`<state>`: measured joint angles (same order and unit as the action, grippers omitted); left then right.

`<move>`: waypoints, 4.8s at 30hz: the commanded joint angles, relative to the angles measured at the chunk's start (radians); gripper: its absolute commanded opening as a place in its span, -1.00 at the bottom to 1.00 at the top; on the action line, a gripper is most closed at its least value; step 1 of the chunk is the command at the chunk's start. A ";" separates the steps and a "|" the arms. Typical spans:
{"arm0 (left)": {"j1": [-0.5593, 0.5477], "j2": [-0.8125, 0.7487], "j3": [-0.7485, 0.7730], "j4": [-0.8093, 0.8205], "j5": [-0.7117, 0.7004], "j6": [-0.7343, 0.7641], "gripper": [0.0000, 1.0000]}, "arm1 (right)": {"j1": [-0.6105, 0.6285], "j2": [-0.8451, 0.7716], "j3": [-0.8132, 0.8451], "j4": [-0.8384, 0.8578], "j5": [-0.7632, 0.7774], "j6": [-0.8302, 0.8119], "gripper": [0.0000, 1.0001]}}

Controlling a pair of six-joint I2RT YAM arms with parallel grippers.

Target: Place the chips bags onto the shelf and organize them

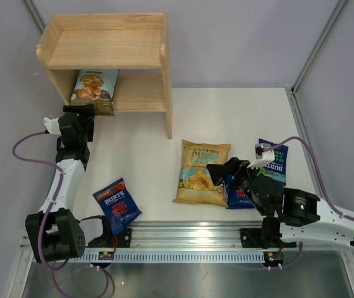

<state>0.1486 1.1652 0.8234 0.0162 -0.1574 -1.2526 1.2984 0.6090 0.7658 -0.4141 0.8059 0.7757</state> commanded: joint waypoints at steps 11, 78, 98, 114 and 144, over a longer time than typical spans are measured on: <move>-0.001 -0.300 0.098 -0.162 0.114 0.303 0.98 | -0.536 0.262 0.073 -0.060 -0.549 -0.197 0.99; -0.066 -0.589 -0.133 -0.467 0.938 0.828 0.98 | -1.093 0.970 -0.149 0.976 -1.552 0.066 -0.53; -0.438 -0.552 -0.461 0.245 0.719 0.319 0.98 | -1.013 0.224 -0.051 0.543 -0.996 0.369 -0.63; -0.883 -0.176 -0.569 1.189 0.372 0.223 0.98 | -1.011 0.130 0.135 0.552 -1.039 0.551 -0.72; -1.124 0.277 -0.159 1.648 0.321 0.312 0.98 | -0.978 0.107 0.118 0.735 -1.215 0.795 -0.77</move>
<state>-0.9665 1.4837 0.6212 1.2736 0.1520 -1.0145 0.3088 0.7376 0.9012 0.2214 -0.3935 1.5188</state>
